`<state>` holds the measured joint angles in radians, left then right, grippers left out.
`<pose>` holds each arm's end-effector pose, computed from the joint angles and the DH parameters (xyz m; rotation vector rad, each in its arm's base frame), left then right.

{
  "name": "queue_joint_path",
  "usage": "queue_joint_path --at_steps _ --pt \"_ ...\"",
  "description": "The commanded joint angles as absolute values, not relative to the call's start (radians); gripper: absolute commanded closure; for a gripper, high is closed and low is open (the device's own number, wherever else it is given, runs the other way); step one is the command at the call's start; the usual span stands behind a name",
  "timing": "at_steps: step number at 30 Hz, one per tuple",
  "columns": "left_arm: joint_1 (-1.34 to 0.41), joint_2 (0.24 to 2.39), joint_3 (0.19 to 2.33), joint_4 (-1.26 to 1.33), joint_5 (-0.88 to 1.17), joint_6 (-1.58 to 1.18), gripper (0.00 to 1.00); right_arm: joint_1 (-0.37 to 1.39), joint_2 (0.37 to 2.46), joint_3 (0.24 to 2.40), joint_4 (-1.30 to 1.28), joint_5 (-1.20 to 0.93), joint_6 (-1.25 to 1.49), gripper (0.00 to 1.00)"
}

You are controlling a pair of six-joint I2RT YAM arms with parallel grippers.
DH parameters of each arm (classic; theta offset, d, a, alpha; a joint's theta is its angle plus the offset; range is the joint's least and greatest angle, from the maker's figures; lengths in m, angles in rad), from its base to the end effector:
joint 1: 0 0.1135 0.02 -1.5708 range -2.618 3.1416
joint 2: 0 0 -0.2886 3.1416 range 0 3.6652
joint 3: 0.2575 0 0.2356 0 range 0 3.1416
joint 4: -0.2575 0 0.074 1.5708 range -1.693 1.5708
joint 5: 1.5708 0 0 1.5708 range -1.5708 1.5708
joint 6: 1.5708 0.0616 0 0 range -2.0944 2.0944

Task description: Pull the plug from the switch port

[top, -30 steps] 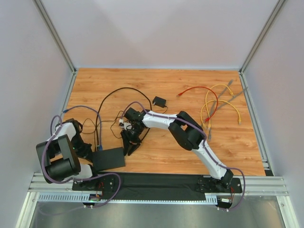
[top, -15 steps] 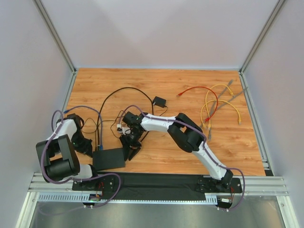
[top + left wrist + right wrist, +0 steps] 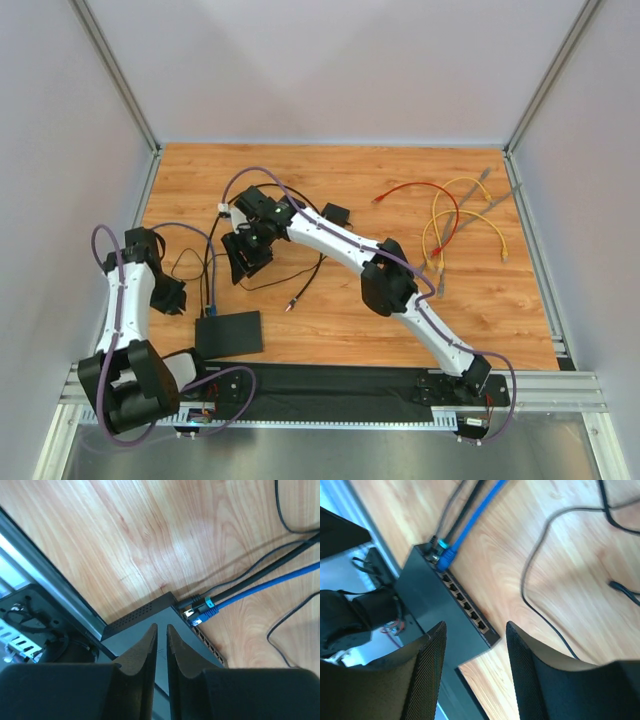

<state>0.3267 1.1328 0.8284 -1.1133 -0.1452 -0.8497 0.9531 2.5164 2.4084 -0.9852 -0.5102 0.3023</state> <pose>0.1425 0.0577 0.2304 -1.6521 2.4474 0.1489 0.2915 0.4623 0.2040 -1.0934 2.6690 1.0191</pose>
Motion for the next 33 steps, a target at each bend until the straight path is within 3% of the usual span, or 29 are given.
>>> queue_joint_path --at_steps 1,7,9,15,19,27,33 --pt "0.321 1.082 0.779 -1.08 -0.048 -0.786 0.8 0.945 2.594 2.465 -0.97 -0.624 0.343 0.47" --pt "0.322 1.046 0.793 -0.954 0.109 -0.669 0.79 0.95 2.599 2.339 -0.805 -0.747 0.463 0.49" --pt "0.322 1.055 0.799 -0.927 0.143 -0.667 0.71 0.95 2.611 2.327 -0.796 -0.758 0.482 0.5" --pt "0.321 1.104 0.805 -0.855 0.268 -0.58 0.69 0.96 2.574 2.175 -0.698 -0.822 0.543 0.52" --pt "0.321 1.181 0.853 -0.836 0.331 -0.516 0.61 0.966 2.54 2.112 -0.676 -0.85 0.545 0.52" --pt "0.333 1.264 0.914 -0.857 0.318 -0.442 0.57 0.959 2.534 2.167 -0.753 -0.808 0.502 0.52" --pt "0.334 1.273 0.893 -0.873 0.284 -0.448 0.59 0.976 2.5 2.051 -0.669 -0.893 0.567 0.53"
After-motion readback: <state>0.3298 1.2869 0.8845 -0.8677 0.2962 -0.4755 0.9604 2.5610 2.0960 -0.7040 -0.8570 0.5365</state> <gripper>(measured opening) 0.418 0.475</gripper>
